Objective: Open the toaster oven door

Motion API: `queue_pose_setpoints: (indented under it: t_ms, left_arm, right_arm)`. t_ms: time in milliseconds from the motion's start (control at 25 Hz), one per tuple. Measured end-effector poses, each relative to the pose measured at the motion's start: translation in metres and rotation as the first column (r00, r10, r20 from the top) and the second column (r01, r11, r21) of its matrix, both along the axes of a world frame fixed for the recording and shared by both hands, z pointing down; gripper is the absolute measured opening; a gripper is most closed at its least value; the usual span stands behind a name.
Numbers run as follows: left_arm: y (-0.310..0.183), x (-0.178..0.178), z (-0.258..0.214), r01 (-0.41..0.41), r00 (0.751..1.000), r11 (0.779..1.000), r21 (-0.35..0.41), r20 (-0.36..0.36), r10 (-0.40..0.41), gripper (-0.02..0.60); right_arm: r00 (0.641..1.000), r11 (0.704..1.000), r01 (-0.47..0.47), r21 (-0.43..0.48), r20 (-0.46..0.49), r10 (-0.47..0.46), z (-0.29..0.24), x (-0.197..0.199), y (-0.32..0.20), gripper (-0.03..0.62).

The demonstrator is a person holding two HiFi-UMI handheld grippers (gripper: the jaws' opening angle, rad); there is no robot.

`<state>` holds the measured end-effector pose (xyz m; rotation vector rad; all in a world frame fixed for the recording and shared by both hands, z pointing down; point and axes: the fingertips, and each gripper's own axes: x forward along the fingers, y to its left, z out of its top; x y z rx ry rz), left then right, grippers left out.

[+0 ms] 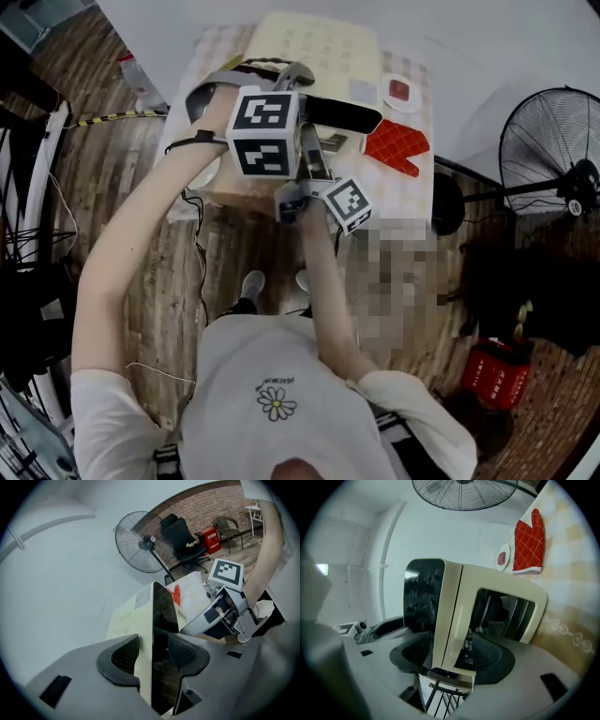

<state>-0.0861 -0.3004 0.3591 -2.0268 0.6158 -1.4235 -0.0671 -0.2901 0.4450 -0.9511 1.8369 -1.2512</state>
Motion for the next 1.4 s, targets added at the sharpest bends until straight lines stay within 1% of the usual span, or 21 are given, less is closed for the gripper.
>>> queue_pose_setpoints:
  t_ms: [80,120,160,280,320,360,600,760,880,1000,1240,1400]
  left_arm:
    - [0.000,0.000,0.000,-0.001,1.000,1.000,-0.002,0.005,0.001,0.209]
    - [0.000,0.001,0.000,-0.003,1.000,1.000,-0.001,0.003,0.003,0.209]
    - [0.000,0.000,0.000,-0.004,1.000,1.000,0.000,-0.001,0.004,0.209]
    - [0.001,-0.001,0.000,-0.008,1.000,1.000,0.006,-0.015,0.008,0.209]
    - [0.001,-0.001,0.000,-0.010,1.000,1.000,0.008,-0.019,0.010,0.209]
    - [0.000,-0.001,0.000,-0.012,1.000,1.000,0.010,-0.023,0.012,0.209]
    - [0.002,-0.001,-0.002,-0.024,0.999,1.000,0.009,-0.041,0.025,0.209]
    - [0.002,-0.001,-0.001,-0.023,0.999,1.000,0.018,-0.049,0.024,0.210]
    - [0.001,-0.001,-0.002,-0.026,0.999,0.999,0.028,-0.047,0.027,0.210]
    - [0.001,-0.001,-0.003,-0.023,0.998,0.999,0.025,-0.065,0.024,0.212]
    - [0.000,0.000,-0.002,-0.006,0.998,1.000,0.021,-0.068,0.007,0.213]
    - [0.002,-0.001,-0.002,0.009,0.998,1.000,0.016,-0.069,-0.008,0.216]
  right_arm:
    - [1.000,1.000,-0.012,-0.008,0.012,0.012,0.003,0.000,-0.002,0.245]
    - [1.000,1.000,-0.019,-0.015,0.018,0.019,0.004,0.000,-0.002,0.225]
    - [0.999,0.999,-0.027,-0.024,0.024,0.028,0.006,0.001,-0.002,0.217]
    - [0.997,0.995,-0.065,-0.071,0.047,0.068,0.014,0.006,-0.004,0.112]
    - [0.995,0.994,-0.075,-0.085,0.056,0.080,0.016,0.009,-0.006,0.065]
    - [0.994,0.993,-0.079,-0.093,0.066,0.085,0.017,0.010,-0.008,0.055]
    - [0.985,0.988,-0.050,-0.143,0.155,0.073,0.019,0.008,-0.009,0.052]
    - [0.990,0.988,-0.034,-0.149,0.131,0.054,0.020,0.008,-0.010,0.052]
    - [0.990,0.987,-0.026,-0.160,0.131,0.047,0.020,0.008,-0.009,0.052]
    - [0.992,0.985,-0.012,-0.171,0.125,0.033,0.019,0.008,-0.010,0.052]
    - [0.993,0.983,-0.035,-0.178,0.103,0.054,0.019,0.010,-0.008,0.052]
    - [0.993,0.981,-0.027,-0.194,0.111,0.050,0.018,0.008,-0.004,0.052]
